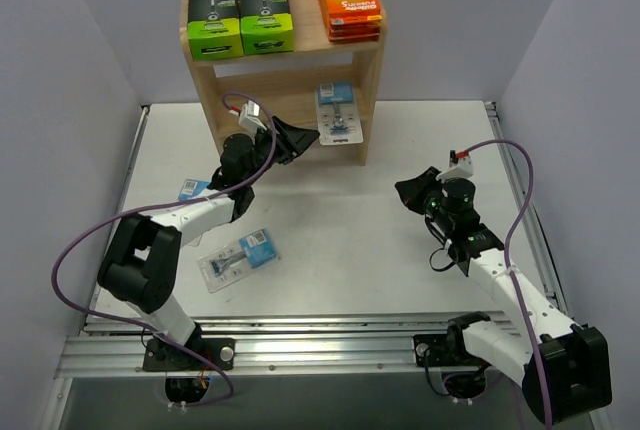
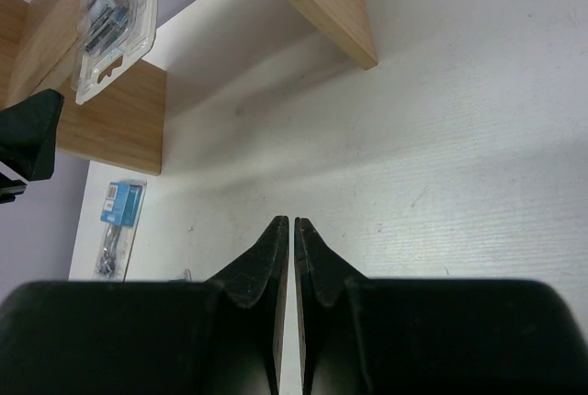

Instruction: Place and organize the shaving razors onto the shelf

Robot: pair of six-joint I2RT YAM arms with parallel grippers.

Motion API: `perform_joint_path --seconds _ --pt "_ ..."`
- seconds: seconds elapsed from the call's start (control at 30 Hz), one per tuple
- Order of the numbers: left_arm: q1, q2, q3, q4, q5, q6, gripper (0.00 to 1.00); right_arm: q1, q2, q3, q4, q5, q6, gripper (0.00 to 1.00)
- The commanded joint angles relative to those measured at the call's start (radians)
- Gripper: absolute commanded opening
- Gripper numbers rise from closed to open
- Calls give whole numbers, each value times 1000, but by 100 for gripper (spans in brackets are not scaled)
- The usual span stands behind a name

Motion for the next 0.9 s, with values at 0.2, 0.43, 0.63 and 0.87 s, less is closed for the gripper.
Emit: perform_joint_path --seconds 0.2,0.43,0.63,0.87 --pt "4 48 80 -6 29 25 61 -19 15 -5 49 -34 -20 3" --pt "1 89 133 -32 63 26 60 -22 32 -5 49 -40 -26 3" --pt "-3 111 169 -67 64 43 59 -27 36 -5 47 -46 -26 3" --pt "-6 117 161 -81 66 40 52 -31 41 -3 43 -49 -32 3"
